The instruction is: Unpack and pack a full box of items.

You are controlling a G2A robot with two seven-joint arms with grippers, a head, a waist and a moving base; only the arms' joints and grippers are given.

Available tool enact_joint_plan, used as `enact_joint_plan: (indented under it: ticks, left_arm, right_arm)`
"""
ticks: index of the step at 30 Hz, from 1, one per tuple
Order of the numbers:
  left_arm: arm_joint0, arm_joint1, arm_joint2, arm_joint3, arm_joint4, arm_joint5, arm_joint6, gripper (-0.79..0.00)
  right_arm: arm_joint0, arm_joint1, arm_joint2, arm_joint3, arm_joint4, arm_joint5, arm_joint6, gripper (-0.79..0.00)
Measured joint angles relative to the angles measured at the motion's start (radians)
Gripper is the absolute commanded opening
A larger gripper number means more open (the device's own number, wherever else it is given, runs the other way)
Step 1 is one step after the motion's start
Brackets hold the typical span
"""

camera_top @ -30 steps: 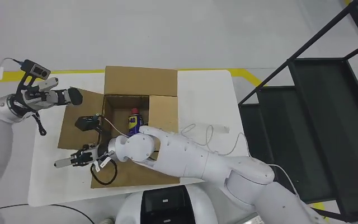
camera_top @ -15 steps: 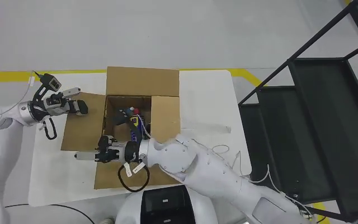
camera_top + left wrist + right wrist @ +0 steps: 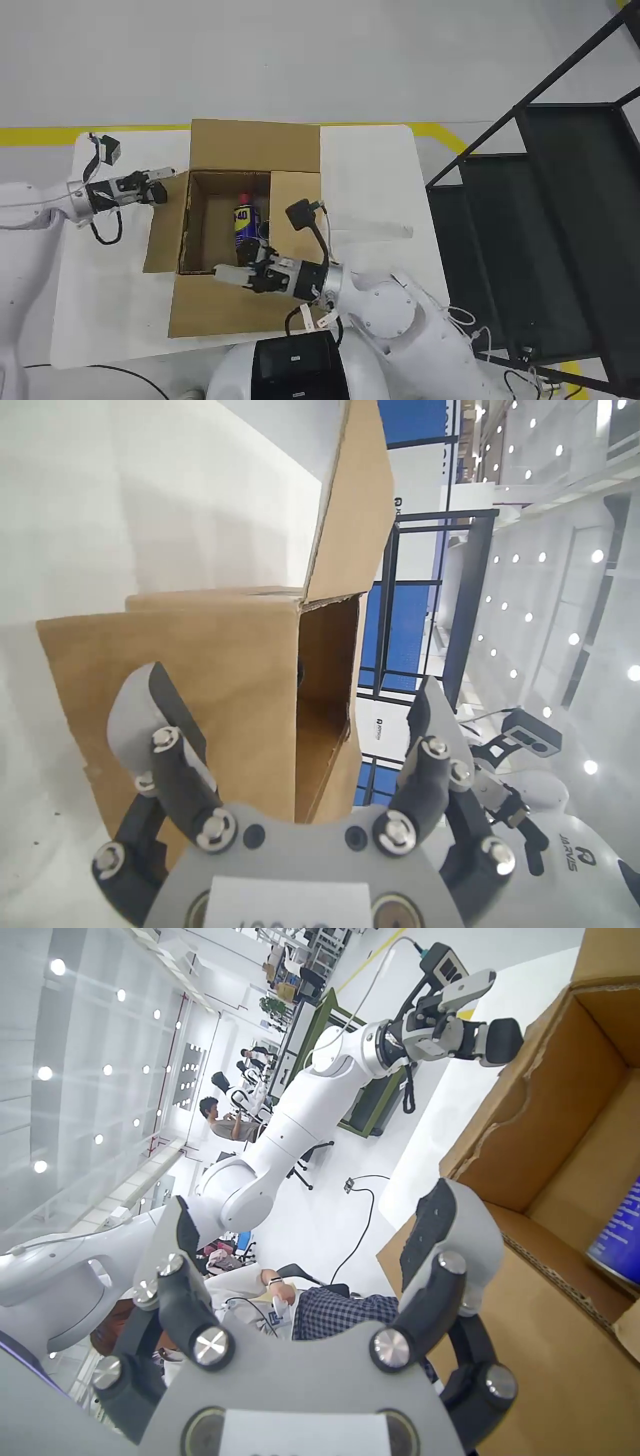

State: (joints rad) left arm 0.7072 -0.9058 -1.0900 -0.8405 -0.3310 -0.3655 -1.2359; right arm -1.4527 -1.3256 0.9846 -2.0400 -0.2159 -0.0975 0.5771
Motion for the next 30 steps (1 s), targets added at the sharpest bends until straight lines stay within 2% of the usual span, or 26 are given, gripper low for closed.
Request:
enact_joint_plan:
  ticks: [12,17,20,24,30]
  left_arm:
    - [-0.011,-0.022,0.039,-0.007,-0.018,-0.021,-0.034,0.000]
    - [-0.019,-0.009,-0.007,-0.053,-0.070,-0.046,-0.097,0.000]
    - [-0.013,0.005,-0.051,-0.129,-0.096,-0.051,-0.130,0.000]
    - [0.014,0.019,-0.088,-0.293,-0.124,-0.020,-0.168,0.000]
    - [0.046,0.014,-0.051,-0.507,-0.085,0.049,-0.118,0.000]
  right_arm:
    - [-0.013,0.013,0.024,0.024,0.039,-0.015,0.024,0.000]
    - [-0.016,0.017,0.028,0.029,0.042,-0.014,0.025,0.000]
    - [-0.031,0.022,0.039,0.019,0.042,-0.022,0.018,0.000]
    - [-0.067,0.030,0.063,-0.002,0.037,-0.039,0.002,0.000]
    - [-0.147,0.045,0.127,-0.038,0.041,-0.063,-0.038,0.000]
